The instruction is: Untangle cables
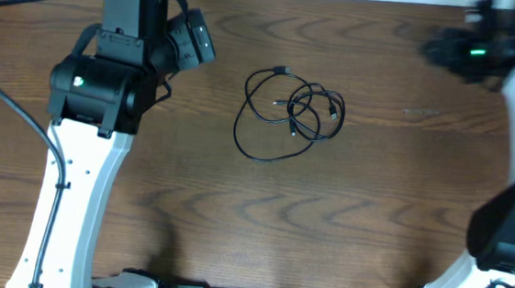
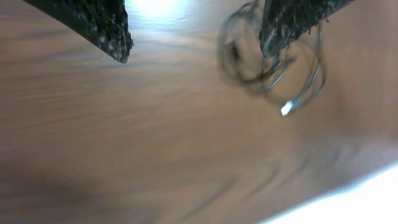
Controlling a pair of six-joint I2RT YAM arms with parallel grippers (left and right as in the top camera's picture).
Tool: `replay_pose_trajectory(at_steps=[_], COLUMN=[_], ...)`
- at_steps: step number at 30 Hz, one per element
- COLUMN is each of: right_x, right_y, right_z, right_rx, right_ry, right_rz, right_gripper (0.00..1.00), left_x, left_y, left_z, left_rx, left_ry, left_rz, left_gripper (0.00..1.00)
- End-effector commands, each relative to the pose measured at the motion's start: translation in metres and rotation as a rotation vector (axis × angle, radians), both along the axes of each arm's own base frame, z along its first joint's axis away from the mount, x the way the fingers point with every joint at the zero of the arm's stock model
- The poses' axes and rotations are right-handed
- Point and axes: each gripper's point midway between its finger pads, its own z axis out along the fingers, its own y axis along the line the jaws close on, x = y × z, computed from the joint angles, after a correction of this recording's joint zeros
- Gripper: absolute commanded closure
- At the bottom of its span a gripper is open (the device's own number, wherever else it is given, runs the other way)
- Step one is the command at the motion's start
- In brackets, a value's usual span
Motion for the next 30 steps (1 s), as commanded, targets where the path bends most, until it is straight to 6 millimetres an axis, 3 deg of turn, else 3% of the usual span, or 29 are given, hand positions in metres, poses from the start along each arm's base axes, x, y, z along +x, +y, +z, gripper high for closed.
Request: replay_pose_trajectory(at_steps=[1,5,9,15,18,24,27,30], right_x=[-0.013,-0.024,-0.034,-0.050,-0.056,-0.054,-0.051,-0.045], right_y=[0.040,0.090,0.123,0.150,0.157,0.159,0.158,0.160], right_z=[-0.028,-0.063,-0.108,-0.163,-0.179,-0.179,-0.170,-0.140], right_rx=[-0.052,-0.030,-0.037,-0.008,0.001,0.011,0.019,0.051], right_ry=[0.099,0.200,0.303,0.433,0.470,0.463,0.443,0.375], right_rz=[0.079,0.192,0.263,0.327,0.344,0.349,0.346,0.385], right_gripper=[0.38,0.42,0.45,0.57,0.72,0.99,0.99,0.99], left_x=[0.000,0.001,0.005,0.007,0.007,0.007,0.007,0.007], left_y=[0.002,0.001,-0.001,-0.011,-0.011,-0.011,-0.011,-0.011], left_z=[-0.018,-0.035,-0.045,-0.052,-0.052,-0.052,-0.052,-0.052], left_rx=[0.005,0.019,0.020,-0.016,-0.016,-0.016,-0.016,-0.017], left_ry=[0.073,0.134,0.161,0.186,0.186,0.186,0.186,0.186], left_rz=[0.018,0.018,0.015,-0.022,-0.022,-0.022,-0.022,-0.022], left_gripper=[0.04,0.04,0.04,0.03,0.04,0.04,0.04,0.04])
